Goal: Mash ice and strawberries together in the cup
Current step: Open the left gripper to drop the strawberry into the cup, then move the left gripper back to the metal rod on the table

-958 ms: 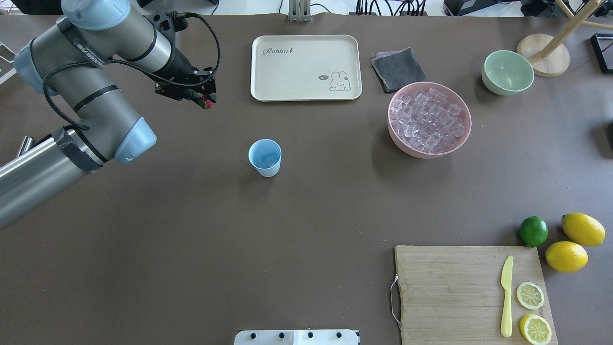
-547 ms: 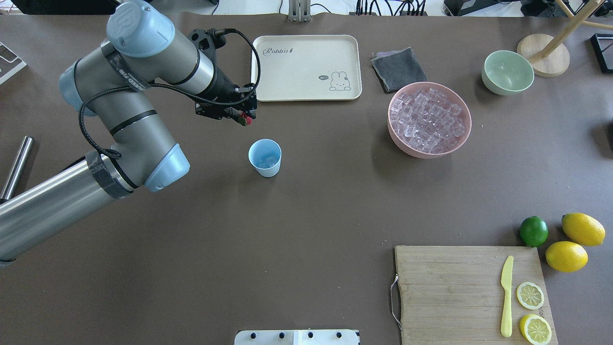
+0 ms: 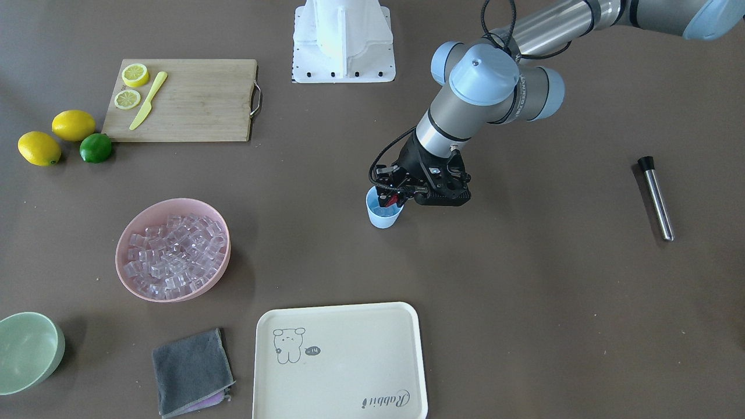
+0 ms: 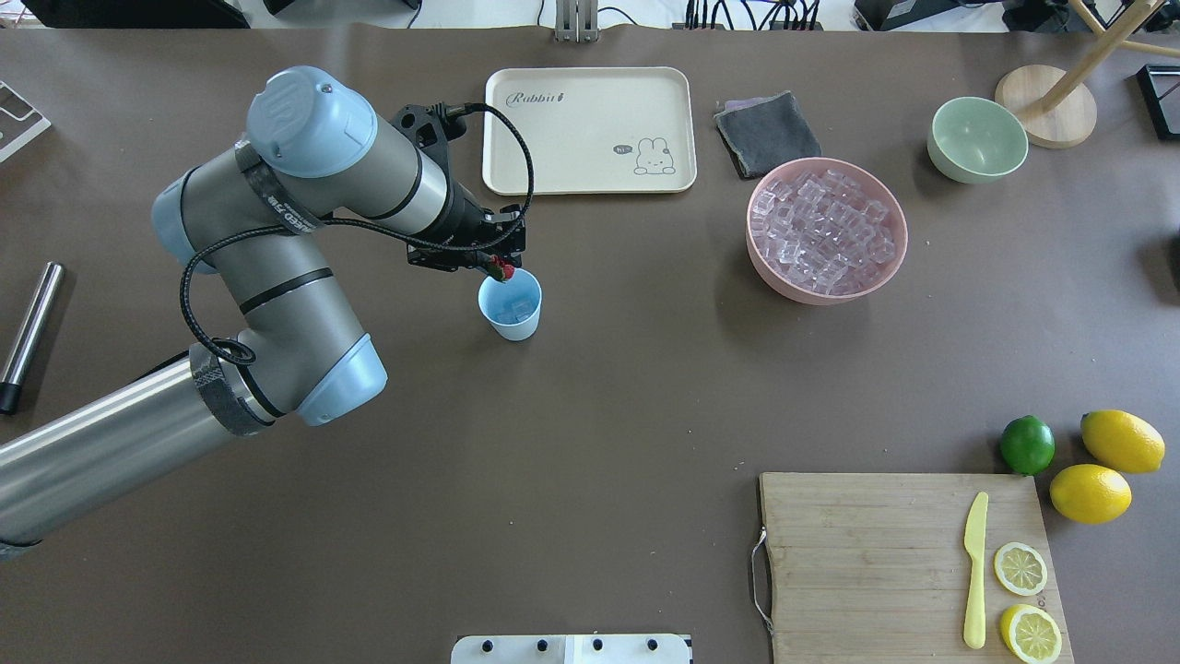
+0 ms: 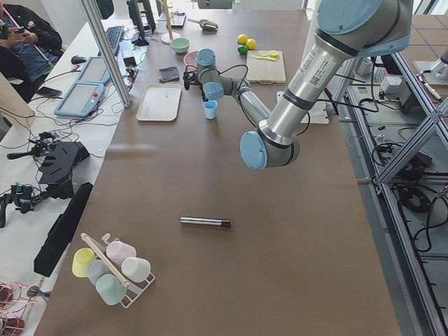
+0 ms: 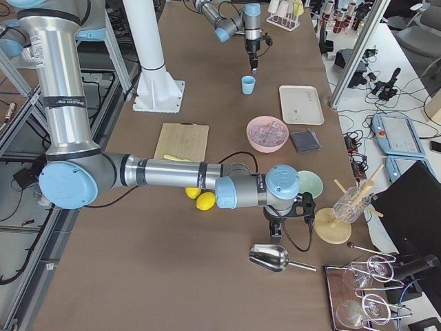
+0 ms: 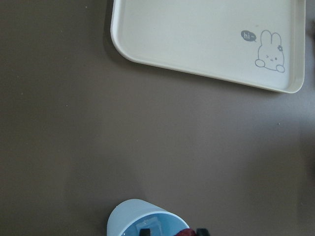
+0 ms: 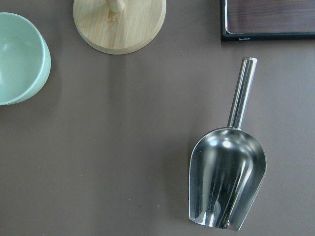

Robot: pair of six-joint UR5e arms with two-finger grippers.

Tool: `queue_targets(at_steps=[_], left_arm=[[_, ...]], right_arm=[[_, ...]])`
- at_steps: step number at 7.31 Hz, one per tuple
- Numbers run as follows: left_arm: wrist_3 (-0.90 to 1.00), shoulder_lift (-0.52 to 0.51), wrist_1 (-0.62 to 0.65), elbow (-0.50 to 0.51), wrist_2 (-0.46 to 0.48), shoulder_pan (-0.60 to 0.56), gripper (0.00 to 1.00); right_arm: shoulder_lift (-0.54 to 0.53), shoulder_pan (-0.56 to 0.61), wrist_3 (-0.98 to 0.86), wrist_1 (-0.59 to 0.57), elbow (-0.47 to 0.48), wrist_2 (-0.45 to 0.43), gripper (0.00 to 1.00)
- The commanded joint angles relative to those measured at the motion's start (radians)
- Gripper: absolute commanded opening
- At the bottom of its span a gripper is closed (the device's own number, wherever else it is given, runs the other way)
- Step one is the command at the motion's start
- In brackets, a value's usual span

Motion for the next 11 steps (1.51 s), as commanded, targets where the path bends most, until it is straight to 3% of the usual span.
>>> queue_targets(at_steps=[1, 2, 4, 6, 8, 9, 11], left_arm=[[0.002, 0.012, -0.001, 0.000, 0.001, 0.005, 0.92], [0.001, 0.018, -0.001, -0.007, 0.001, 0.005, 0.98], [0.004, 0.036, 0.000, -0.030, 0.001, 0.011, 0.98], [0.088, 0.142, -0.041, -0.053, -0.013, -0.022, 0.98], [0.307, 0.274, -0.030, -0.050, -0.128, -0.189, 0.98], [0.437, 0.340, -0.029, -0.047, -0.154, -0.263, 0.98], [0.602, 0.420, -0.039, 0.000, -0.156, -0.349, 0.98]], right_arm=[[-0.001, 0.001, -0.003, -0.001, 0.000, -0.002, 1.00], [-0.001, 0.001, -0.003, -0.001, 0.001, -0.002, 1.00], [-0.001, 0.001, -0.003, -0.001, 0.001, -0.004, 1.00], [-0.001, 0.000, 0.002, -0.002, -0.003, -0.005, 1.00], [0.010, -0.003, 0.005, -0.024, 0.008, -0.036, 1.00], [0.016, -0.012, 0.005, -0.025, 0.017, -0.089, 1.00], [0.034, -0.031, 0.005, -0.062, 0.017, -0.088, 1.00]])
